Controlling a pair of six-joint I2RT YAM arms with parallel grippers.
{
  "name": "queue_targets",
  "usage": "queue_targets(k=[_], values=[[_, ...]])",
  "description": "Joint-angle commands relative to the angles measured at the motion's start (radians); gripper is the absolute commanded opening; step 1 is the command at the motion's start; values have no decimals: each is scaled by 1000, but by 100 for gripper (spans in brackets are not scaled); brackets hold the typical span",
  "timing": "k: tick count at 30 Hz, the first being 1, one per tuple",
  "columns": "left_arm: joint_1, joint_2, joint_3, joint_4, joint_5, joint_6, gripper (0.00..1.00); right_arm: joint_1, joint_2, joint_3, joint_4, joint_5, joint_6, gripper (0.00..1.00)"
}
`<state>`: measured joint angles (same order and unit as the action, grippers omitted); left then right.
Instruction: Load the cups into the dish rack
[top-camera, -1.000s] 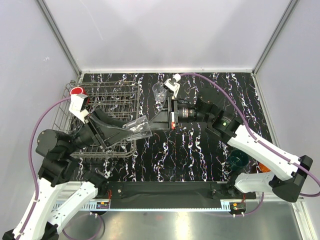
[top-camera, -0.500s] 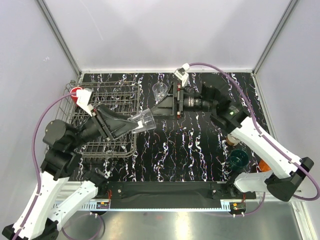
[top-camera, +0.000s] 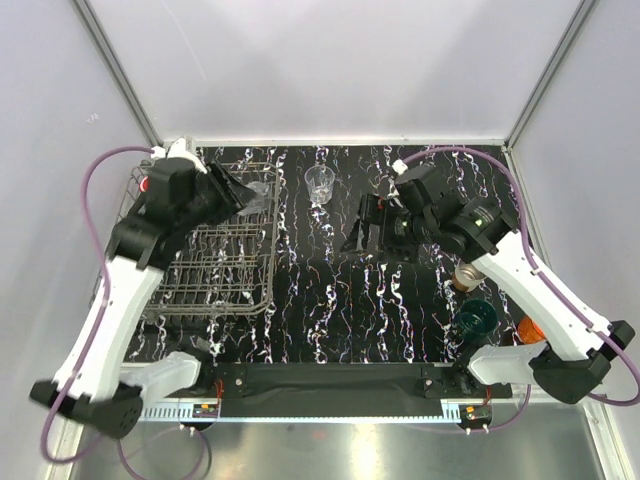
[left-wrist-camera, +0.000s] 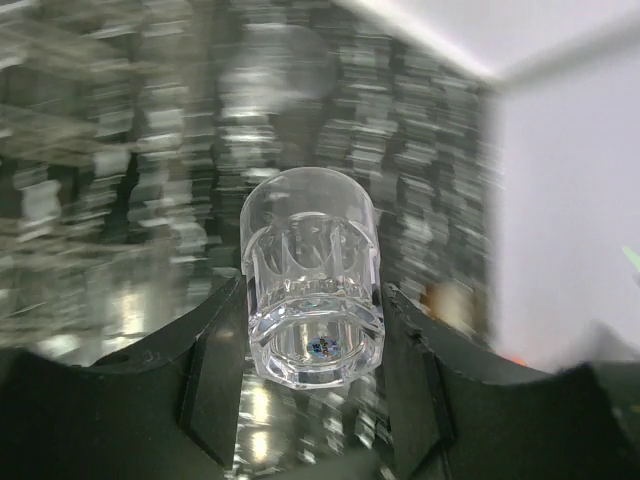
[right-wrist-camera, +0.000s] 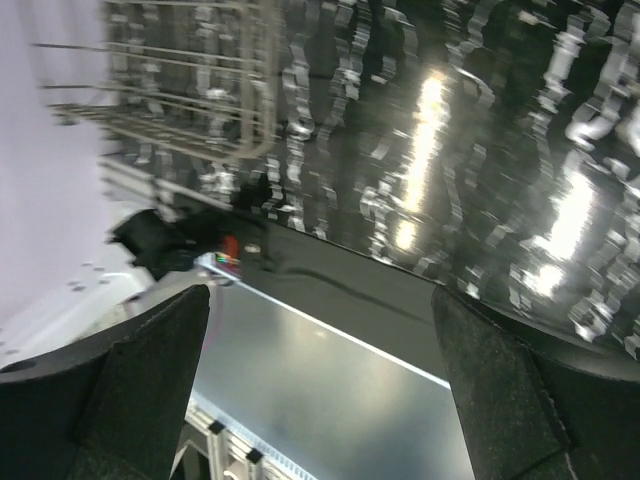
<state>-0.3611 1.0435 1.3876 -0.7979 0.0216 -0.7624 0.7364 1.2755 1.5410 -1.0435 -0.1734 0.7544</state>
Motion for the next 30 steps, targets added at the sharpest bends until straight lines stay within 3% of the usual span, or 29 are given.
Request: queue_targets(k=[1, 2, 7, 14, 19, 23, 30], values=[[123, 110, 17, -73, -140, -24, 0, -3, -47, 56, -191, 147, -32, 100], [184, 137, 24, -60, -121, -28, 0, -5, -53, 76, -214, 169, -41, 100], [273, 416, 158, -104, -224, -15, 0, -3, -68, 106, -306, 259, -102, 100], [381, 789, 462, -207, -298, -32, 0, -5, 36, 235, -403, 390, -200, 100], [399, 909, 557, -192, -353, -40, 0, -21, 73, 232, -394, 417, -257, 100], [468, 1001, 577, -155, -269, -37, 0, -75, 100, 248, -379, 396, -320, 100], [511, 1081, 577, -57, -244, -17, 0, -179, 130, 240, -352, 299, -389, 100]])
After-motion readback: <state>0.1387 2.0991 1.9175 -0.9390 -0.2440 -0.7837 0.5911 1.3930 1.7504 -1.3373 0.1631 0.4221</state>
